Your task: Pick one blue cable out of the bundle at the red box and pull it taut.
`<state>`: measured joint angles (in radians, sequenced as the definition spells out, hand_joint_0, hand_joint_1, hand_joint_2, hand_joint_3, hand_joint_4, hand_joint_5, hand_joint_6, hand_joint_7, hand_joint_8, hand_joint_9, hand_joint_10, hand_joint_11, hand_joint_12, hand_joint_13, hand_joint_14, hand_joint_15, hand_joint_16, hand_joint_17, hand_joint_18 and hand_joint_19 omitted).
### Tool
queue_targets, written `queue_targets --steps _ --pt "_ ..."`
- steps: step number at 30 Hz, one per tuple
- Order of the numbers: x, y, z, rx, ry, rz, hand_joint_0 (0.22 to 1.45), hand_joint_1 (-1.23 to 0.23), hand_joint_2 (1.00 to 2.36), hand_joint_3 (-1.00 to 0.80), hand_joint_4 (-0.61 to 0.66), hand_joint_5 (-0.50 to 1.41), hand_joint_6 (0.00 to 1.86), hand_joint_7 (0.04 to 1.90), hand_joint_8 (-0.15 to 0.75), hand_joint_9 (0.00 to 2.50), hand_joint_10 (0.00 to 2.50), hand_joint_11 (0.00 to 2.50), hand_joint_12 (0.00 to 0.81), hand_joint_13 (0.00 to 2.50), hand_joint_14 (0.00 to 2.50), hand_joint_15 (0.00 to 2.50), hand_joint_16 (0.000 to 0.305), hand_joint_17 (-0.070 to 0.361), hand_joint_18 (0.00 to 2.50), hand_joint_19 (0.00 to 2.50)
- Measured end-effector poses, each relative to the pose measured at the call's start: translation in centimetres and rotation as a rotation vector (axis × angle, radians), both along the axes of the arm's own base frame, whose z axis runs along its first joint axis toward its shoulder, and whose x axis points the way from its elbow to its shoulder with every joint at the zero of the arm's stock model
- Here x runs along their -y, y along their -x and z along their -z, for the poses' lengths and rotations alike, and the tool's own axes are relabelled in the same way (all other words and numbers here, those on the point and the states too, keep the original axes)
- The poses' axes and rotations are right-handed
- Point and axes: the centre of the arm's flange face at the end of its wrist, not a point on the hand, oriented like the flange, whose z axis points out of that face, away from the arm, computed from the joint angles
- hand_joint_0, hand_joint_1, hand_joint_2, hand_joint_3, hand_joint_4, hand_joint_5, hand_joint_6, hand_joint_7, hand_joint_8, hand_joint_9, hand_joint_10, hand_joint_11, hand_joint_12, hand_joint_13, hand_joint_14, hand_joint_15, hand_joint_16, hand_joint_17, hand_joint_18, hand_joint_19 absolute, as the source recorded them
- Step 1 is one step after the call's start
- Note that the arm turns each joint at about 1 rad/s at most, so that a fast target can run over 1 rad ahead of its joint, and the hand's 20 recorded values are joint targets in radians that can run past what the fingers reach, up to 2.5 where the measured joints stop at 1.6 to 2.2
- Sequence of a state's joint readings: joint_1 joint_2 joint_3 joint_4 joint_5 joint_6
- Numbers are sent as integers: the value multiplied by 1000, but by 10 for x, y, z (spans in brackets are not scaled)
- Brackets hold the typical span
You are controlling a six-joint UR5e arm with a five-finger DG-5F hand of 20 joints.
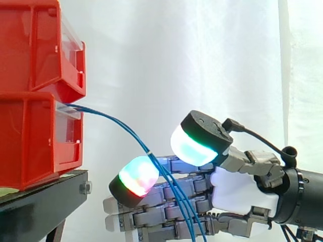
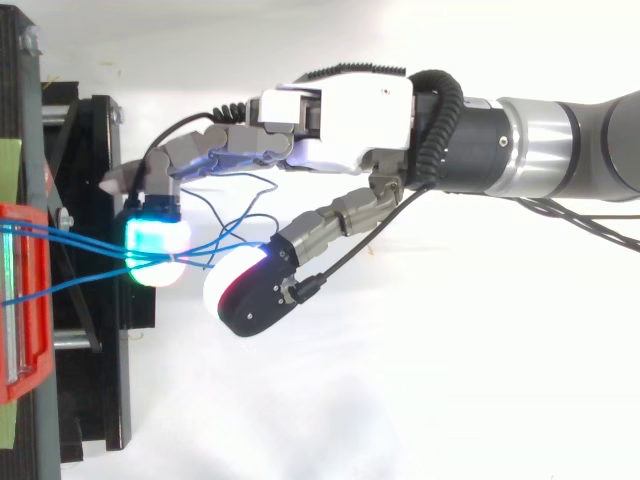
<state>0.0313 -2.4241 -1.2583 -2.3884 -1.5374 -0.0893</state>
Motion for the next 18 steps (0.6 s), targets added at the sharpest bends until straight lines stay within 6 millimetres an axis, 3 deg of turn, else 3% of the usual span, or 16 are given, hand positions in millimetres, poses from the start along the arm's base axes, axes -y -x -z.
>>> queue_targets --steps 7,18 --pt "-5 -1 0 0 10 -4 609 -768 1011 -336 177 -130 728 822 293 327 0 0 364 292 2 59 59 132 150 92" --pt "-7 -4 -5 14 12 -6 580 -766 1019 -113 158 -157 876 741 317 412 0 0 378 350 0 65 60 136 236 83"
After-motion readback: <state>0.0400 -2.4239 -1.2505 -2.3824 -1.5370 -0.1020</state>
